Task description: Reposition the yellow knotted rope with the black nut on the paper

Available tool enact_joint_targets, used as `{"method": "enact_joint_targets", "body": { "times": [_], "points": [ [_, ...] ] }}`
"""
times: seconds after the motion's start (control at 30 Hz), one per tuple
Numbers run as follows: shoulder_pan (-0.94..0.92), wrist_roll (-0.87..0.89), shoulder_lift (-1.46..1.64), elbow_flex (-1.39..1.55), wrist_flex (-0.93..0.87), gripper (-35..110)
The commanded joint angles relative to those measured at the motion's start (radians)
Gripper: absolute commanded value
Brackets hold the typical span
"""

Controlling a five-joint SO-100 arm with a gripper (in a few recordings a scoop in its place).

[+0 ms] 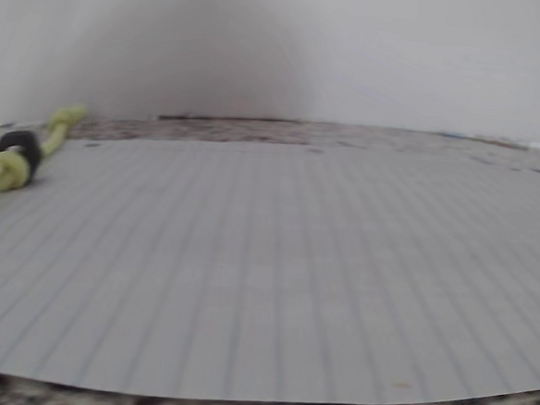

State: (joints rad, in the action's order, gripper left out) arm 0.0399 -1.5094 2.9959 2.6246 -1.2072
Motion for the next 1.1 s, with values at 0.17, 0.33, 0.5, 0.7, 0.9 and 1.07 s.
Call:
{"method": "enact_joint_targets", "body": {
  "times": [0.17, 0.33, 0.5, 0.7, 0.9, 1.07],
  "points": [
    [0.112, 0.264, -0.218, -0.138, 0.123, 3],
    [0.167, 0.474, -0.327, -0.138, 0.247, 3],
    [0.241, 0.537, -0.439, -0.172, 0.380, 3],
    [0.368, 0.795, -0.561, -0.181, 0.517, 4],
    [0.483, 1.098, -0.687, -0.179, 0.589, 5],
    [0.515, 1.206, -0.811, -0.179, 0.690, 5]
  ]
}}
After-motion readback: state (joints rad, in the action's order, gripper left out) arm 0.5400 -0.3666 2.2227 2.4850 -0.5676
